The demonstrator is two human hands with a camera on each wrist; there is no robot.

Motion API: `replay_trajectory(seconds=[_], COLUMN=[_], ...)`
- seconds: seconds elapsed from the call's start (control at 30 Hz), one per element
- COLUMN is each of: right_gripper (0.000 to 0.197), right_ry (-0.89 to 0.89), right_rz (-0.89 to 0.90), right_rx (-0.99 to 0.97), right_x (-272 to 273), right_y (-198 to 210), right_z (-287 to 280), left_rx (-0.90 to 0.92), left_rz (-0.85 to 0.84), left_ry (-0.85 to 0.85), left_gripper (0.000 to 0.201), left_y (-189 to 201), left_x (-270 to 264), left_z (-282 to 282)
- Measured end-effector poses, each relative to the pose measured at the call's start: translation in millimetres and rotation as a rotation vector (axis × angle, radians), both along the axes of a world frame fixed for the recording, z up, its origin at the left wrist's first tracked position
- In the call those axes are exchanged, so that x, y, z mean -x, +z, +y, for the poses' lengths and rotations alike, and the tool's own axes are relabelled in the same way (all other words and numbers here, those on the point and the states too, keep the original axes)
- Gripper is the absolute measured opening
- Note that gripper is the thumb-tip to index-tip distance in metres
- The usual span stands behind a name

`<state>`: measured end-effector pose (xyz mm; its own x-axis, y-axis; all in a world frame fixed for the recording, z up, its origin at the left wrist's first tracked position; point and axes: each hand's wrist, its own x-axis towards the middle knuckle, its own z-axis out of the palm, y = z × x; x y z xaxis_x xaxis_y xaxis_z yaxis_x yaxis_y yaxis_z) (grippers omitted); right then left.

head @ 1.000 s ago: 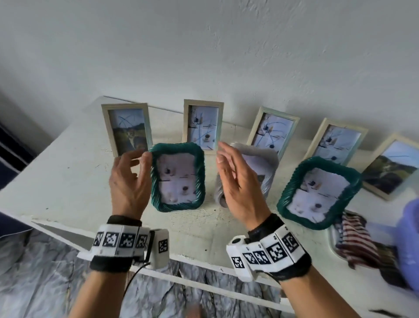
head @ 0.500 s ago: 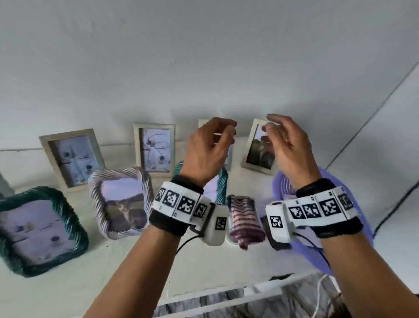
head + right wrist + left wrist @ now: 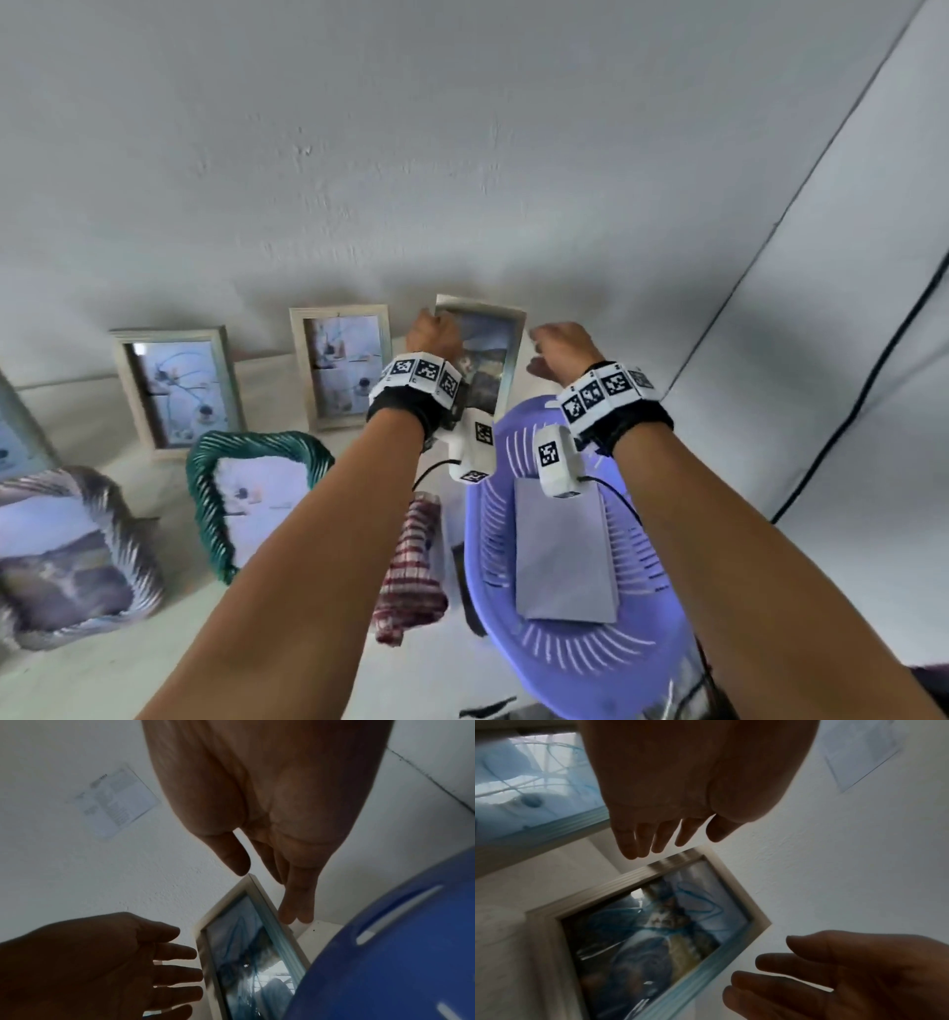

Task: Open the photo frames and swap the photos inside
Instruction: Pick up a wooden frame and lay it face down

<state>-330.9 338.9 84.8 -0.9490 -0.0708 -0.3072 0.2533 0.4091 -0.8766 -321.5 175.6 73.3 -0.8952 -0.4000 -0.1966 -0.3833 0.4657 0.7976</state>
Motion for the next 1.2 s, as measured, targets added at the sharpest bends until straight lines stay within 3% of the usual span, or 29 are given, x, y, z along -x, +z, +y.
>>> replay_trajectory(seconds=[0.13, 0.23, 0.43, 0.53, 0.67, 0.77, 0.9, 0.97, 1.1, 1.2], right_gripper=[0.016, 0.020, 0.034, 0.029, 0.028, 0.037, 0.045, 0.047, 0.050, 0.045], right_ry=[0.014, 0.066, -0.045, -0.144, -0.109, -0.020, 0.174, 0.219, 0.092, 0.077], right_rz=[-0.046, 0.034, 0.330, 0.508, 0.617, 0.565, 0.359, 0.292, 0.168, 0.121], right_rx=[0.060, -0.013, -0.021, 0.097, 0.310, 0.454, 0.795, 0.823, 0.773, 0.659], right_x=[9, 13, -3, -34, -98, -157, -233, -266, -326, -366], right_y=[-13, -14, 18, 43, 66, 68, 50, 30, -22, -44], right_z=[-8, -9, 5, 9, 0, -21, -61, -86, -135, -164], left_rx=[-0.032, -0.016, 0.129, 0.161, 0.096, -0.096, -0.354, -0.405, -0.352, -0.120], left_rz=[-0.030, 0.049, 0.344, 0.493, 0.623, 0.633, 0.573, 0.526, 0.378, 0.315], left_ry=[0.031, 0.025, -0.142, -0.250, -0.252, -0.265, -0.293, -0.284, -0.230, -0.250], left_gripper=[0.043, 0.041, 0.040, 0.047, 0.051, 0.056, 0.049, 0.050, 0.050, 0.050], left_y=[-14, -13, 35, 61, 94, 103, 94, 81, 40, 8], left_x=[8, 4, -32, -58, -117, -184, -269, -308, -373, -406], left_z=[-1, 0, -3, -10, -28, -56, -99, -124, -172, -195])
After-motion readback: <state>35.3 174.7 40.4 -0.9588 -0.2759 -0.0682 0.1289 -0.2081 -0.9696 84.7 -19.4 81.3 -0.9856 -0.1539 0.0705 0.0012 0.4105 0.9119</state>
